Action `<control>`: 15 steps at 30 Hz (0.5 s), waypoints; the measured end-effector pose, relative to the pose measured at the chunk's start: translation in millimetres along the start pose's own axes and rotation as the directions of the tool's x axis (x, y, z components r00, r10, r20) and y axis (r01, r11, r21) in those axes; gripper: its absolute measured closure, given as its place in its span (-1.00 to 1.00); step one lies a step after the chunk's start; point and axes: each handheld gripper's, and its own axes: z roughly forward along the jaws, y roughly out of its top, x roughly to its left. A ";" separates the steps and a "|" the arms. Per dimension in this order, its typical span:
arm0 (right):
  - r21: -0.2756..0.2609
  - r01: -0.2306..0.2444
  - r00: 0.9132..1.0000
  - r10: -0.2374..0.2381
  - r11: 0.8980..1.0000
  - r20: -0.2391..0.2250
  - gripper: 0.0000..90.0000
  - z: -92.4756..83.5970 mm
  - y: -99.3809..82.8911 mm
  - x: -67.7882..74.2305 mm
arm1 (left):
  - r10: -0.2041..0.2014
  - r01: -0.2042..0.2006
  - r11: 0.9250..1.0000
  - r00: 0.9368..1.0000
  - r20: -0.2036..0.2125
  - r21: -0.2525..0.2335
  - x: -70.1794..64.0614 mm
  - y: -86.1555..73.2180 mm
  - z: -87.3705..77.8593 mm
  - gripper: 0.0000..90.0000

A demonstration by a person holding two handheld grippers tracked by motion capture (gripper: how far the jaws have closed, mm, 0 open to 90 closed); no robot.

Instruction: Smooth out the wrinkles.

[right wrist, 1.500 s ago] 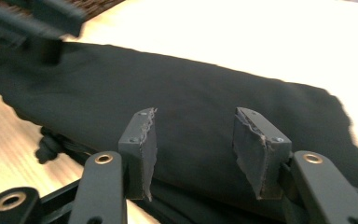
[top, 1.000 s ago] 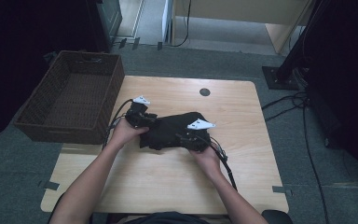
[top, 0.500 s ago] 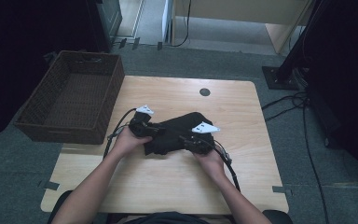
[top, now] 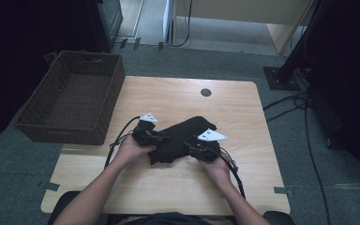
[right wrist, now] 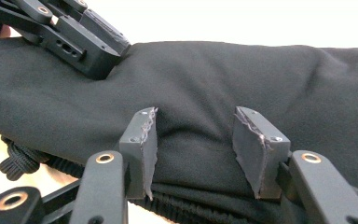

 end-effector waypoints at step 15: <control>0.003 0.001 1.000 -0.001 1.000 -0.008 0.11 -3.8 -2.1 -0.4 | -0.026 0.027 0.999 1.000 0.012 -0.025 -2.7 0.5 -5.5 0.23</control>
